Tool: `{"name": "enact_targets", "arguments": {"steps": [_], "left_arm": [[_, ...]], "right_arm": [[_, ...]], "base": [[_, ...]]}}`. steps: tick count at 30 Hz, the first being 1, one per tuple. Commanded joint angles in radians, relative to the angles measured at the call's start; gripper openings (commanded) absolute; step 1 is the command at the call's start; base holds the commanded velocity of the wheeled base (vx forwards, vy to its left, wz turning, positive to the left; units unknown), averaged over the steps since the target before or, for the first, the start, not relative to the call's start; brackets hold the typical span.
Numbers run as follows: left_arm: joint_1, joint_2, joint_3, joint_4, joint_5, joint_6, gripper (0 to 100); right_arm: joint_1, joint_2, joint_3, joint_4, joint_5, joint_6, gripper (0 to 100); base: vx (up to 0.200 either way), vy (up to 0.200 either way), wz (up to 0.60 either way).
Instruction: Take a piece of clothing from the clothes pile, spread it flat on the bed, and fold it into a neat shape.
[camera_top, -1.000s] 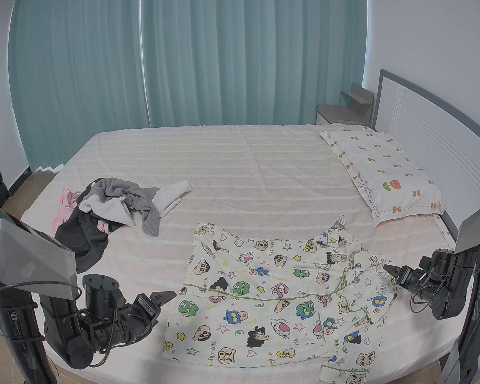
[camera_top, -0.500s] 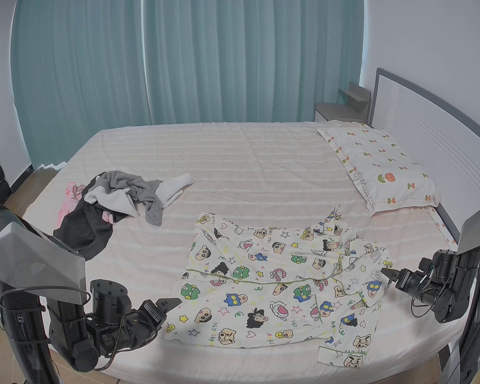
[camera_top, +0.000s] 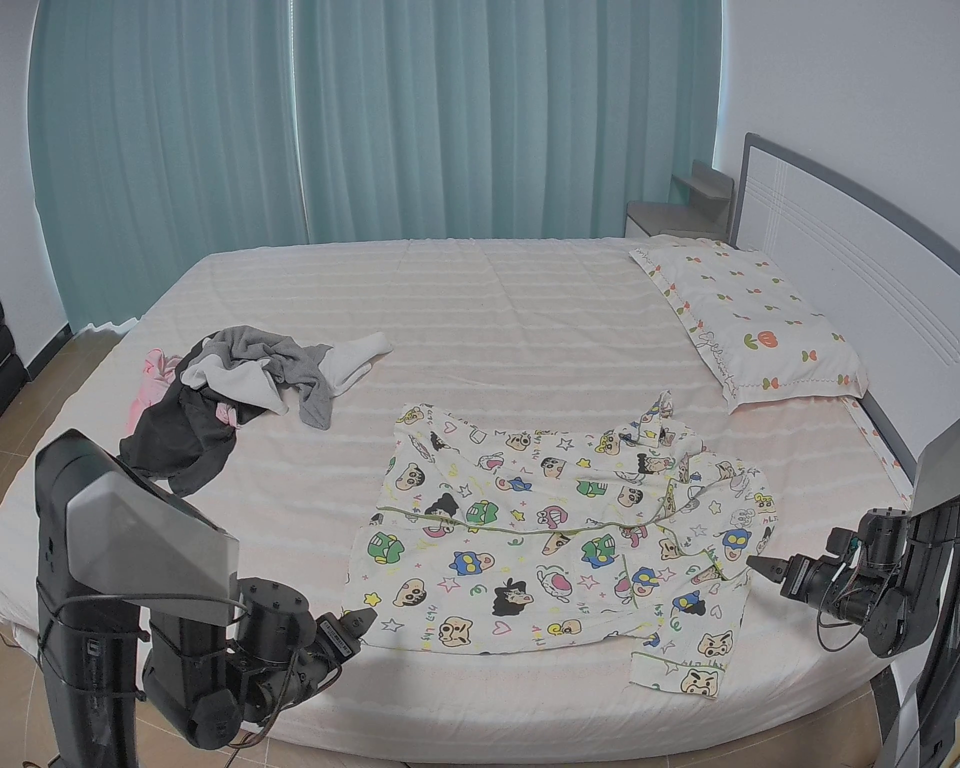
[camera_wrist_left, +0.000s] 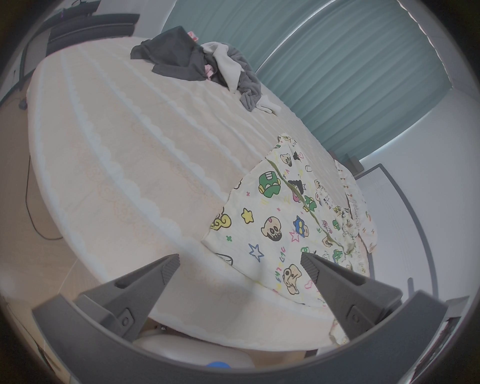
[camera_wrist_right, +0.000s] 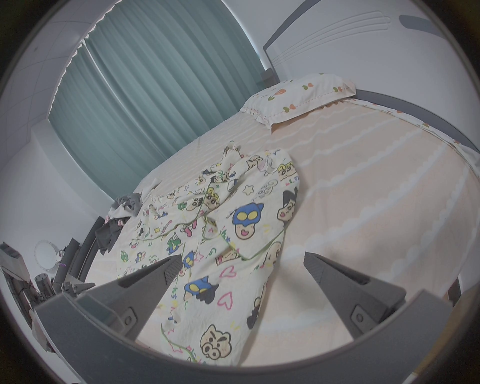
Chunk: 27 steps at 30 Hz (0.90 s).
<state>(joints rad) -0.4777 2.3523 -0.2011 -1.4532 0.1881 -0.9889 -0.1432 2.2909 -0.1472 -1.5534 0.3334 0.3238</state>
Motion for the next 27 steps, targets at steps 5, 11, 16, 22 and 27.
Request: {"name": "enact_targets", "arguments": {"steps": [5,11,16,22,27], "left_arm": [[-0.012,0.082,-0.063,0.001,0.008,0.047,100],[-0.012,0.131,-0.130,0.008,0.070,0.090,100],[-0.006,0.150,-0.173,0.013,0.086,0.130,0],[-0.006,0.151,-0.173,0.011,0.088,0.130,0],[-0.002,0.157,-0.173,0.004,0.114,0.125,0]], "right_arm": [[0.027,0.018,0.028,-0.017,0.003,-0.031,100],[0.034,0.018,0.035,-0.017,0.003,-0.034,100],[0.036,0.019,0.086,-0.017,0.058,-0.095,100],[0.036,0.042,0.147,-0.017,0.119,-0.183,100],[0.065,0.101,0.147,-0.017,0.119,-0.258,100]], "base": [[0.000,0.000,0.00],[0.000,0.000,0.00],[0.000,0.000,0.00],[0.000,0.000,0.00],[0.000,0.000,0.00]]}}
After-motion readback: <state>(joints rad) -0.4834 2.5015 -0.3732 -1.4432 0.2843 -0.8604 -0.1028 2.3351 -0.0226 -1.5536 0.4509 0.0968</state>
